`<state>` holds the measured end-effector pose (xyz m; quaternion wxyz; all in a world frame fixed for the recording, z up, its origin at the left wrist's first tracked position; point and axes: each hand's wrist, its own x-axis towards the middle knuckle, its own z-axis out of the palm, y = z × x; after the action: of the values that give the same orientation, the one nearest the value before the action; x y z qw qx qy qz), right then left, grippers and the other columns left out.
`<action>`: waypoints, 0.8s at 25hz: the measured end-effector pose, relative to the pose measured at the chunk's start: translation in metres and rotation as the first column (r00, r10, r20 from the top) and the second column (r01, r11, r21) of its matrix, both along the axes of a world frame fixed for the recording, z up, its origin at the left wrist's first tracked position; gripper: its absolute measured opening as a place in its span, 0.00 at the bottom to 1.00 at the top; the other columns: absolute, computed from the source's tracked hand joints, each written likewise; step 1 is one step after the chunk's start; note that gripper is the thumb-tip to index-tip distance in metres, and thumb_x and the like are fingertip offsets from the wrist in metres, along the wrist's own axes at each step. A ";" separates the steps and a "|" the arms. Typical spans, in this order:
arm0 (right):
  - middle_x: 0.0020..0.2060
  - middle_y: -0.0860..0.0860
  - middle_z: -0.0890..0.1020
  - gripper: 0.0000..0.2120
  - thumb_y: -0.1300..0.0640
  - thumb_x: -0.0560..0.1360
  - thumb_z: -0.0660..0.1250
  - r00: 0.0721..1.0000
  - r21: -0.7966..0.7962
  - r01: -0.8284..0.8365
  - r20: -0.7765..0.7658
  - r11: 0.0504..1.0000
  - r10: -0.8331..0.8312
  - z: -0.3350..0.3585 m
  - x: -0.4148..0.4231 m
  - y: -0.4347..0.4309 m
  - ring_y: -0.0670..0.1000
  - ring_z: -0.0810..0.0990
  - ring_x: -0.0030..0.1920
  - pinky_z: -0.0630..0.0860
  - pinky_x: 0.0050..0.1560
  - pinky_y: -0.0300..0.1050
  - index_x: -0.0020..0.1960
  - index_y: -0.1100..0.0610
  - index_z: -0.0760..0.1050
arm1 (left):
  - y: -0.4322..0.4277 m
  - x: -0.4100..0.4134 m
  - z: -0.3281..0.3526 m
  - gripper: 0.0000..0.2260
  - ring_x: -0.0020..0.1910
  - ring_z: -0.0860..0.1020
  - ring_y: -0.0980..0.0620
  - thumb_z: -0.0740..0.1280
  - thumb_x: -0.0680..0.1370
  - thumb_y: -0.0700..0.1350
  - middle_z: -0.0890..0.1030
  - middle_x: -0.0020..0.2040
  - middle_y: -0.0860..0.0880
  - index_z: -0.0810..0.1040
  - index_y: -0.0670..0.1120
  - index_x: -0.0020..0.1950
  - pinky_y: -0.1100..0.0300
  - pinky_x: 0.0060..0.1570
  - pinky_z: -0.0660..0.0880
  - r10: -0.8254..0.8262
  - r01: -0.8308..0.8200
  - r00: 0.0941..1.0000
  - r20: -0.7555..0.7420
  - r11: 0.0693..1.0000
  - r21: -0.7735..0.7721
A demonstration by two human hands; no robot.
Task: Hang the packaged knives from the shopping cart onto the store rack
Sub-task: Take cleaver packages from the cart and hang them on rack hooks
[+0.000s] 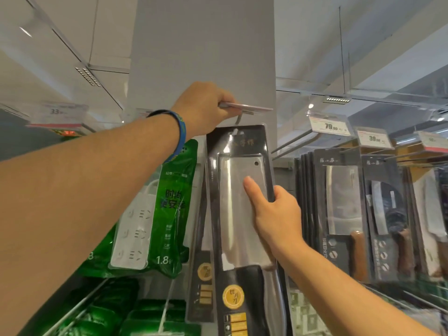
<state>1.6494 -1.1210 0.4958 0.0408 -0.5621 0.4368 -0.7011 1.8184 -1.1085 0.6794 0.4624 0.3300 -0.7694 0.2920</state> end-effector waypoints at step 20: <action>0.27 0.42 0.81 0.27 0.25 0.67 0.69 0.986 0.083 -0.131 0.110 0.988 0.122 0.007 -0.010 -0.009 0.42 0.80 0.29 0.72 0.33 0.43 0.34 0.49 0.75 | -0.013 -0.003 -0.008 0.14 0.51 0.80 0.53 0.69 0.77 0.57 0.85 0.52 0.52 0.84 0.54 0.59 0.58 0.51 0.75 -0.103 0.095 0.991 -0.083 0.991 -0.100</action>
<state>1.6395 -1.1296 0.5027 0.1333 -0.5487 0.4286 -0.7053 1.8157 -1.1216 0.6717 0.5248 0.2815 -0.7490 0.2904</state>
